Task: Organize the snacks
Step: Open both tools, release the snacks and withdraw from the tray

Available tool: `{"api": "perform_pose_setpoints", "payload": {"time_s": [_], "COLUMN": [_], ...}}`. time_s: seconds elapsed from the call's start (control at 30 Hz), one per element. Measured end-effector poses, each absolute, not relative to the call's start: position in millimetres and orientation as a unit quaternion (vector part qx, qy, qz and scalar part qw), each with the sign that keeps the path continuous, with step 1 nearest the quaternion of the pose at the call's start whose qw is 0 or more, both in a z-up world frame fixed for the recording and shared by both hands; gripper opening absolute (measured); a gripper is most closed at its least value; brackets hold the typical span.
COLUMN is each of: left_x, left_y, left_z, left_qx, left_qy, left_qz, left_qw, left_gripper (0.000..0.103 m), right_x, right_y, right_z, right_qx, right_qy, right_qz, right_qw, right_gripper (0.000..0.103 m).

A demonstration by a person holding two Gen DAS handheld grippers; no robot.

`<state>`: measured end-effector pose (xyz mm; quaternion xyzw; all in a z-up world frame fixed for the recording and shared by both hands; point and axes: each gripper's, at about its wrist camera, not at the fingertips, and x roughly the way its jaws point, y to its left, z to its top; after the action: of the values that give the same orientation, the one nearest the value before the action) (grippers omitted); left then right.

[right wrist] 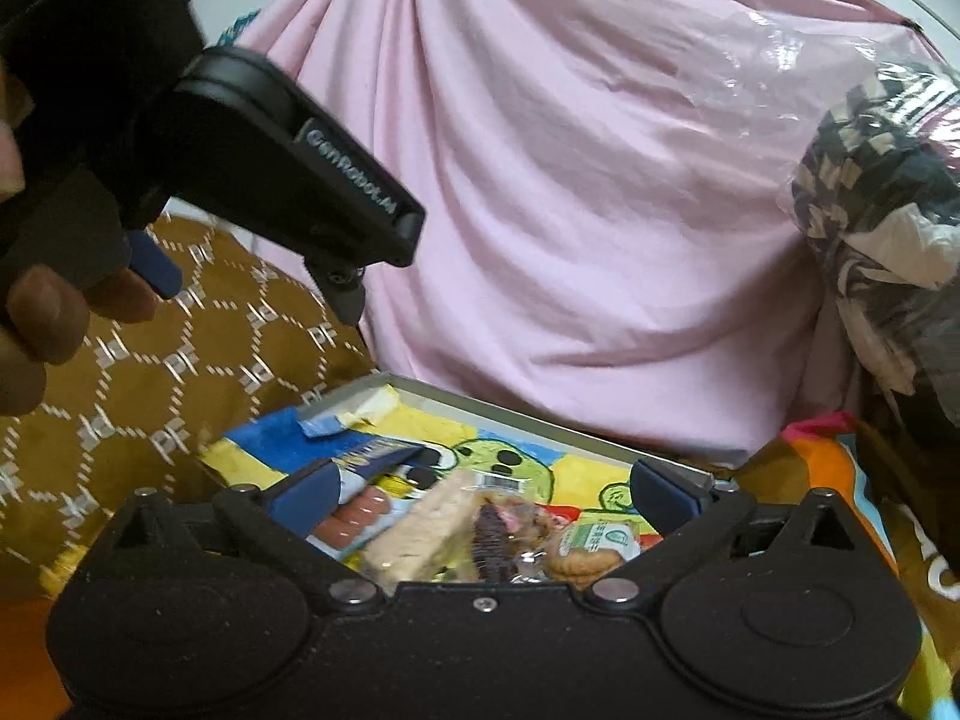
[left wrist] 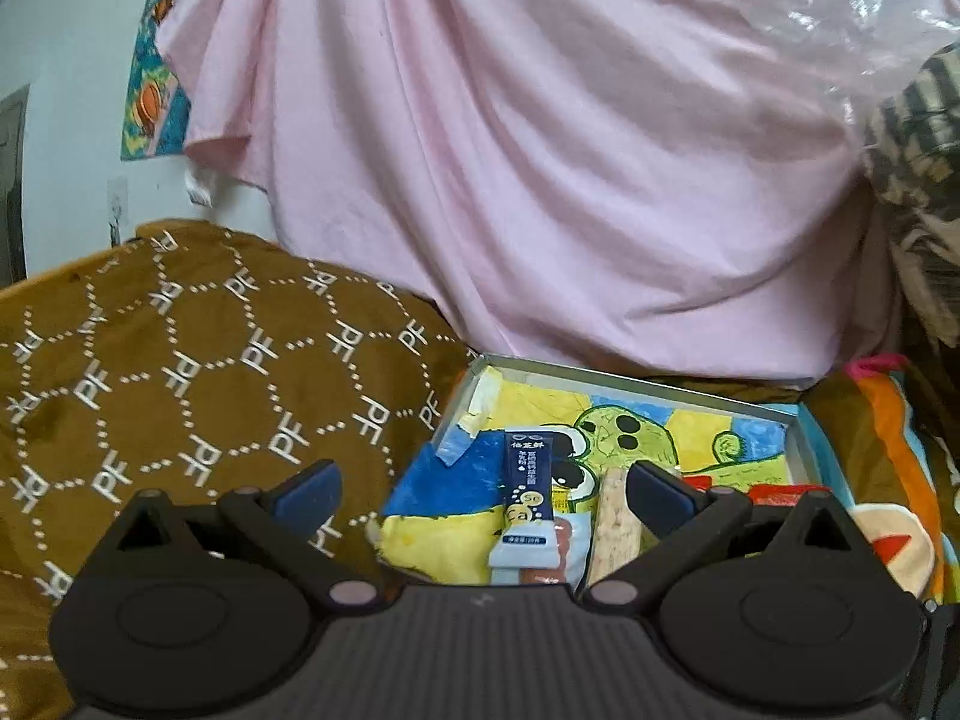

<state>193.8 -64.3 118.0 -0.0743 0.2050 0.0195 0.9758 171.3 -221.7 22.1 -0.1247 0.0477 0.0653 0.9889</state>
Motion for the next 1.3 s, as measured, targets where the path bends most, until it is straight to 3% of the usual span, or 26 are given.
{"api": "perform_pose_setpoints", "payload": {"time_s": [0.4, 0.77, 1.3], "left_x": [112.5, 61.0, 36.3], "left_y": [-27.5, 2.2, 25.5], "left_z": [117.9, 84.6, 18.3], "left_qx": [-0.085, -0.084, -0.048], "left_qy": [0.189, 0.212, 0.265], "left_qz": [0.022, 0.029, 0.021], "left_qw": [0.978, 0.973, 0.963], "left_gripper": [0.103, 0.103, 0.103], "right_x": [89.3, 22.2, -25.3], "right_y": [-247.1, -248.5, -230.6], "right_z": [50.7, 46.6, 29.0], "right_qx": [-0.027, -0.018, 0.013], "right_qy": [0.055, 0.065, 0.161], "right_qz": [0.026, -0.005, 0.008], "right_qw": [0.998, 0.998, 0.987], "right_gripper": [0.102, 0.102, 0.102]}}
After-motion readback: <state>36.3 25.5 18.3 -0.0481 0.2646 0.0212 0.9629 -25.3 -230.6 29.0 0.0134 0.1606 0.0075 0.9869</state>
